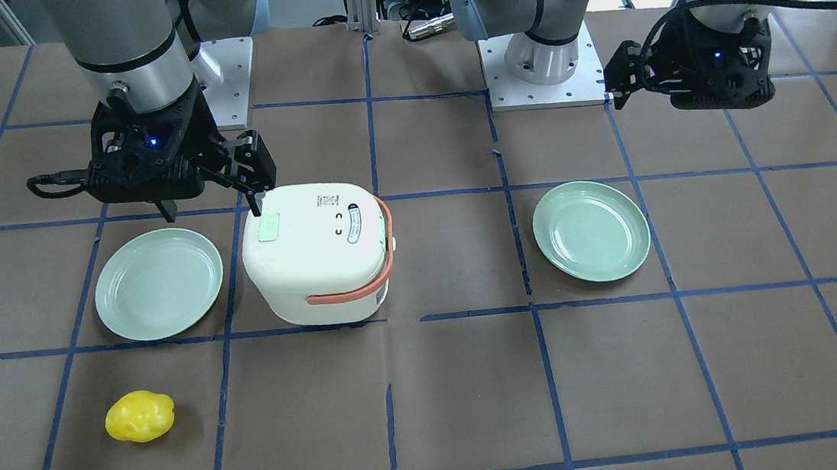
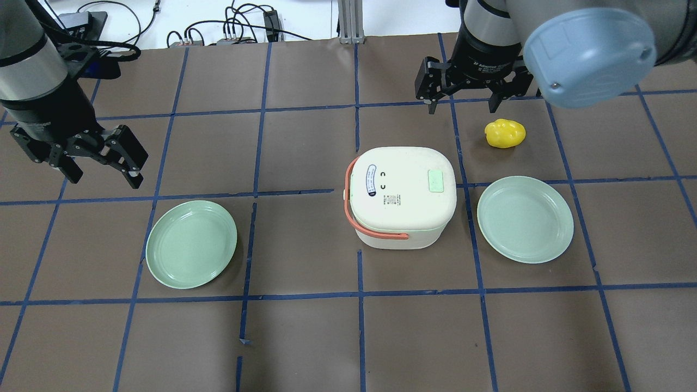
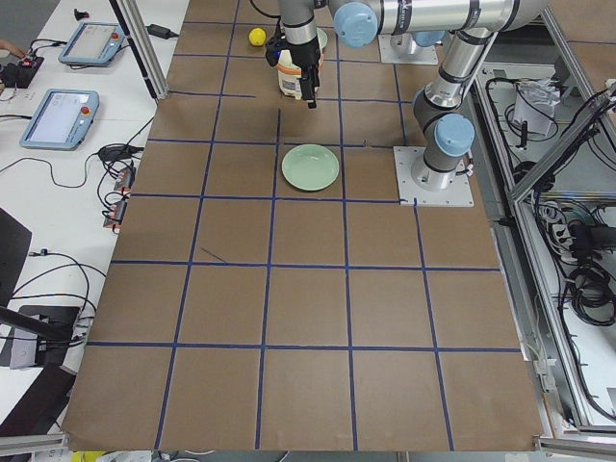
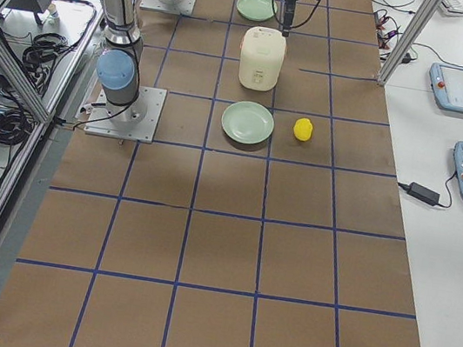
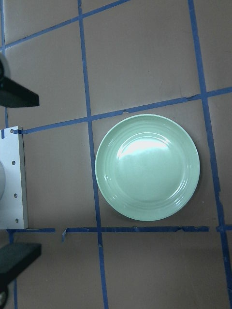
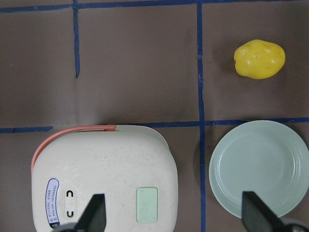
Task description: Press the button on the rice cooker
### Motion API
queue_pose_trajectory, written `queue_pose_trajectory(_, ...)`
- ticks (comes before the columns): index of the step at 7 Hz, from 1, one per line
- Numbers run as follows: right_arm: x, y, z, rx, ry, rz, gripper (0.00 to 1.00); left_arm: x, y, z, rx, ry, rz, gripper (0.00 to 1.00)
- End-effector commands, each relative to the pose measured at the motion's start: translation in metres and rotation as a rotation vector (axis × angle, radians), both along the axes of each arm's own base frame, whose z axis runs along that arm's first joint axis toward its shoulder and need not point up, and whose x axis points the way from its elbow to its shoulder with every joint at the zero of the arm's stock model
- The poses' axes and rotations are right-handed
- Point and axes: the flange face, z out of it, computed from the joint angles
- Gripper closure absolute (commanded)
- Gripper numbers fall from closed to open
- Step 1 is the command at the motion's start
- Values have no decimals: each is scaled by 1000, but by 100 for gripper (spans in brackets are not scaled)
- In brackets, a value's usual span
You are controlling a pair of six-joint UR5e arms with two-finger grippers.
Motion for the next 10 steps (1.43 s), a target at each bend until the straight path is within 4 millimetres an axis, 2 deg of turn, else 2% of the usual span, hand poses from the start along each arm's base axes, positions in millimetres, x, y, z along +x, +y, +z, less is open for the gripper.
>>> queue_pose_trajectory(1, -7, -3, 3, -25, 61, 20, 0, 0, 0, 0, 0, 0, 0, 0)
queue_pose_trajectory(4, -3, 3, 8, -35, 72, 38, 0, 0, 0, 0, 0, 0, 0, 0)
queue_pose_trajectory(9, 4, 3, -8, -1, 48, 57, 0, 0, 0, 0, 0, 0, 0, 0)
queue_pose_trajectory(10, 11, 4, -13, 19, -16, 53, 0, 0, 0, 0, 0, 0, 0, 0)
